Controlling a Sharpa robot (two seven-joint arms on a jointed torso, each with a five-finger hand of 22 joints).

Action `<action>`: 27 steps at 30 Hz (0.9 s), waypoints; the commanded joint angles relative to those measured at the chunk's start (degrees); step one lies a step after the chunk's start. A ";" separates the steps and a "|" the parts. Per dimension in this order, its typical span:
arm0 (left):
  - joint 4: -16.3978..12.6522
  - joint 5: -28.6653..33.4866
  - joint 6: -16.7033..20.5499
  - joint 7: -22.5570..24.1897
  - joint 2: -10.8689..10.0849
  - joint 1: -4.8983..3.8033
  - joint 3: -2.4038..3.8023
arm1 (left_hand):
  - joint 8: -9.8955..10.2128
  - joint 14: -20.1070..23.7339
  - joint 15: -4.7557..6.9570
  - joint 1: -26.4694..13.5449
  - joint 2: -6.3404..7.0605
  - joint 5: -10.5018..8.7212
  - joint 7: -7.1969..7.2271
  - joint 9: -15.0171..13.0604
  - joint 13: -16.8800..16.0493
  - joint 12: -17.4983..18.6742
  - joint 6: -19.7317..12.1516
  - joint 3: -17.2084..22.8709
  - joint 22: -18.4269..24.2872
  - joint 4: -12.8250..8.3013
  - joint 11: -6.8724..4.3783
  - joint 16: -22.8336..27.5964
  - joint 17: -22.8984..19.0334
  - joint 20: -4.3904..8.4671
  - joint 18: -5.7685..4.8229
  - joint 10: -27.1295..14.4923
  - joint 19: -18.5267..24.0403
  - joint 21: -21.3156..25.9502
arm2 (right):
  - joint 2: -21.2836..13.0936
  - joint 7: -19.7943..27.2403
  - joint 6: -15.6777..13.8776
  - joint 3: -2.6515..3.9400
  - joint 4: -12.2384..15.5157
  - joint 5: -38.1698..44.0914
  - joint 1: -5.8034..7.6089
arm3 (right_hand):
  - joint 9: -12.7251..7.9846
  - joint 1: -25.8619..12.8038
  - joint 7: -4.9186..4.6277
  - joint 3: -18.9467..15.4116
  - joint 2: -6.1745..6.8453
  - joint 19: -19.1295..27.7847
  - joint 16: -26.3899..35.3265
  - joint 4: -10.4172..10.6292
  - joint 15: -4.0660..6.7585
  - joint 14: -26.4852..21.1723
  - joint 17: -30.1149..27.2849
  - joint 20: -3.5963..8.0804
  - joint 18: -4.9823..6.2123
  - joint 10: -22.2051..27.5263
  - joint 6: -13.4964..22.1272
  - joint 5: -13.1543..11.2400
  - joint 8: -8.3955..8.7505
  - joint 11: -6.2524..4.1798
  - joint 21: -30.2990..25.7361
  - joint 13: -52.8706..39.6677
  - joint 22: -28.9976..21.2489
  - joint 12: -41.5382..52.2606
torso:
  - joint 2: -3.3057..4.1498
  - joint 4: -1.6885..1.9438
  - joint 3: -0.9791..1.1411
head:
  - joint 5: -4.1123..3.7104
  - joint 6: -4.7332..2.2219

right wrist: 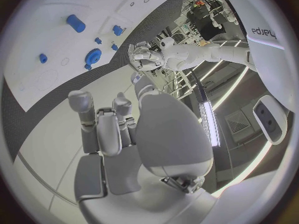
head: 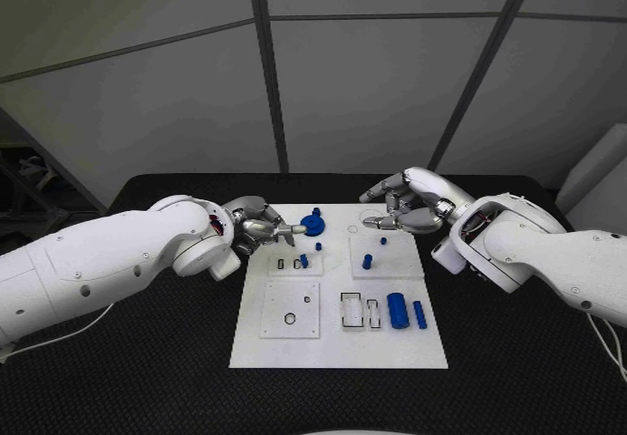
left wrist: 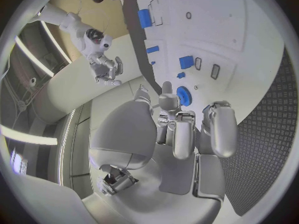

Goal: Assemble the parts on the task board

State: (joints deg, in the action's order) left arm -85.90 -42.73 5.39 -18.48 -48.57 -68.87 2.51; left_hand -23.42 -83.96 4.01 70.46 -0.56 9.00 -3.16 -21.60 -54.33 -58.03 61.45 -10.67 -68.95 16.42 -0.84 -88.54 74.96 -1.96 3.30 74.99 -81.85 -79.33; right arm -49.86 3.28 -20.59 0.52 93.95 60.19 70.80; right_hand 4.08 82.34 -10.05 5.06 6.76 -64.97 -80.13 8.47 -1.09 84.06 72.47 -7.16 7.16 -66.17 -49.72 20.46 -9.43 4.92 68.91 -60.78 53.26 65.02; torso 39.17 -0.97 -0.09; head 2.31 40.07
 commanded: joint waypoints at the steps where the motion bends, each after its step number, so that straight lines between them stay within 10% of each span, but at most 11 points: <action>1: 1.58 -10.34 -7.27 -8.91 1.81 -0.70 -0.26 | -2.45 -5.54 0.32 -0.97 -0.47 -0.52 0.26 -2.68 -2.27 -2.38 -1.56 -0.77 -0.90 -0.02 -0.16 -0.33 13.41 0.16 0.61 0.14 -0.24 -0.31 | -0.28 1.11 -1.06 0.10 -0.47 -4.58 0.20 | 0.21 0.24 0.39 -0.59 -0.12 1.94 2.73 0.22 0.66 -0.61 -3.58 0.29 1.12 2.07 -0.94 0.50 -0.90 -0.23 -2.59 3.97 -3.49 -3.44 | -0.62 0.15 0.14 | -0.10 0.27; 7: 3.75 -14.25 -10.41 -10.60 5.17 -1.79 -1.42 | -5.21 -6.04 0.55 -2.73 -0.95 -1.60 0.38 -6.00 -6.11 -6.32 -3.38 -2.03 -4.60 0.23 -0.39 -1.46 15.04 0.25 -0.07 1.44 -1.74 -2.35 | -0.24 1.24 -1.56 0.15 -1.46 -5.16 0.28 | -0.10 1.29 0.94 0.48 0.25 11.10 34.18 2.04 1.25 -11.05 -36.24 0.78 3.58 7.46 -3.53 0.55 -1.43 -0.84 -19.31 22.09 -21.21 -21.82 | -0.78 0.21 0.08 | -0.01 0.56; 27: 7.39 -16.99 -14.71 -11.59 9.76 -3.55 -3.96 | -6.49 -6.04 0.67 -3.12 -1.17 -1.55 0.58 -7.56 -6.97 -7.32 -3.91 -2.30 -5.10 0.18 -0.55 -1.46 15.04 0.35 -0.13 1.68 -1.85 -2.62 | 0.46 1.07 -3.47 0.16 -2.63 -5.41 0.29 | -0.16 2.88 0.15 1.45 1.74 10.29 53.68 4.60 -0.37 -11.63 -40.46 -0.87 3.29 5.83 -4.75 1.12 0.11 0.29 -32.71 36.76 -29.61 -35.31 | -0.52 0.12 0.16 | 0.25 1.33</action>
State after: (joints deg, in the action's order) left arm -78.62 -58.51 -7.36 -29.46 -38.94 -72.29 -1.45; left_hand -29.79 -83.96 4.41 67.86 -1.52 7.50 -2.56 -29.13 -61.29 -65.23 57.82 -12.66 -74.07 16.75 -1.48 -89.65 74.95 -1.44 3.86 76.55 -83.43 -81.65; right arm -49.48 3.82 -22.90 0.63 91.31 55.23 70.98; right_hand 3.95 84.67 -9.80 6.51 8.50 -54.58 -26.63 12.75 -1.42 72.06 32.08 -7.78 10.27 -59.95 -54.20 21.27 -9.53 5.07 36.30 -24.20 23.72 29.83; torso 38.64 -0.83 0.05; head 2.57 41.30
